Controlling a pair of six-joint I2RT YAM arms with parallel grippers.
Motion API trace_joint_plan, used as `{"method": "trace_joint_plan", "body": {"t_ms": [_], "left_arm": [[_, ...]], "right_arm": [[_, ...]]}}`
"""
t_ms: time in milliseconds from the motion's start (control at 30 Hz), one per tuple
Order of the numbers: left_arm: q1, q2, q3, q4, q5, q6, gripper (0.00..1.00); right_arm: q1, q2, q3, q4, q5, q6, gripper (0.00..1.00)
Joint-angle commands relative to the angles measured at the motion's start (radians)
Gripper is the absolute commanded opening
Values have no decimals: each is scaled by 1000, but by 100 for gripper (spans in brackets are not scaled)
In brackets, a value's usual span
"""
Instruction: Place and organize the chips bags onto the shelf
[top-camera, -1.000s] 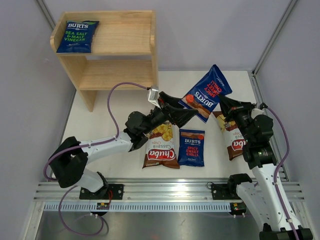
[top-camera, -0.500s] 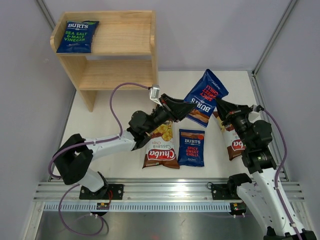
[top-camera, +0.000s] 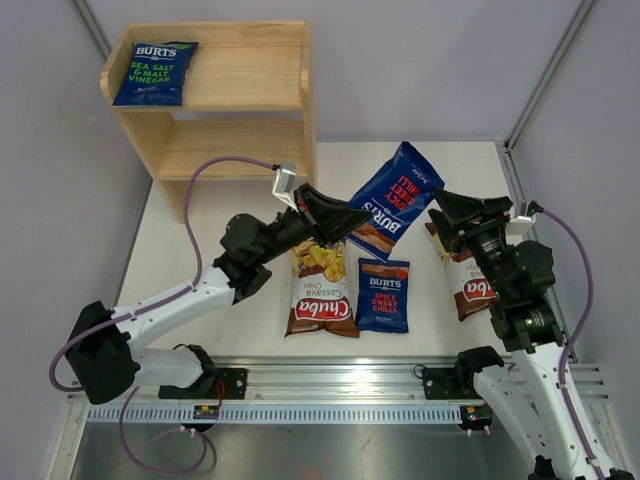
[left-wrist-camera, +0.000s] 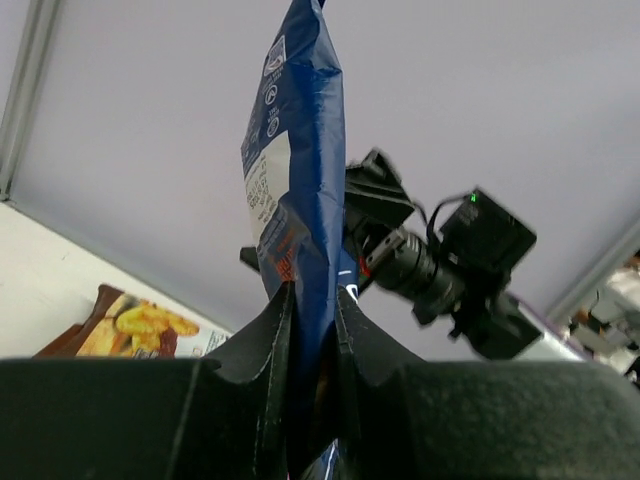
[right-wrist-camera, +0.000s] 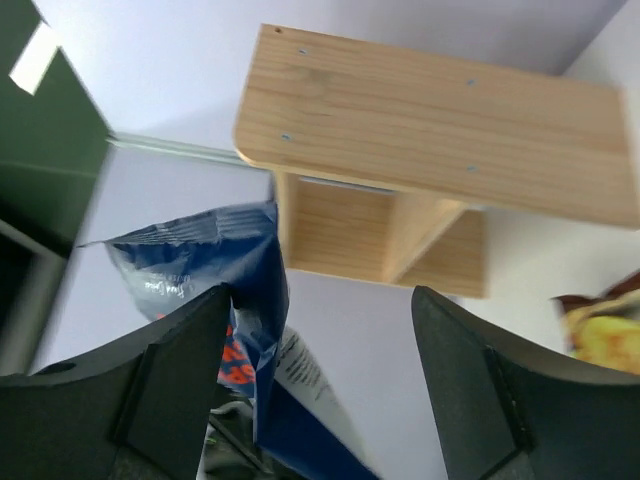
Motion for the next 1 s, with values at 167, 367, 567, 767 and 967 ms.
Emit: {"method": "trace_joint_plan", "body": {"t_ms": [167, 367, 567, 767, 967], "left_arm": [[93, -225, 108, -624, 372, 184, 0], [107, -320, 91, -639, 570, 77, 0], [107, -431, 51, -628, 626, 34, 0], [107, -414, 88, -738, 633, 46, 0], [107, -394, 100, -754, 629, 38, 0]], "right_arm": [[-2, 55, 373, -316, -470, -896, 83], [-1, 124, 567, -655, -814, -1204, 85], [-1, 110, 718, -851, -574, -1339, 89], [-1, 125, 637, -644, -1040, -1171, 84], [-1, 104, 531, -383, -1156, -924, 84]]}}
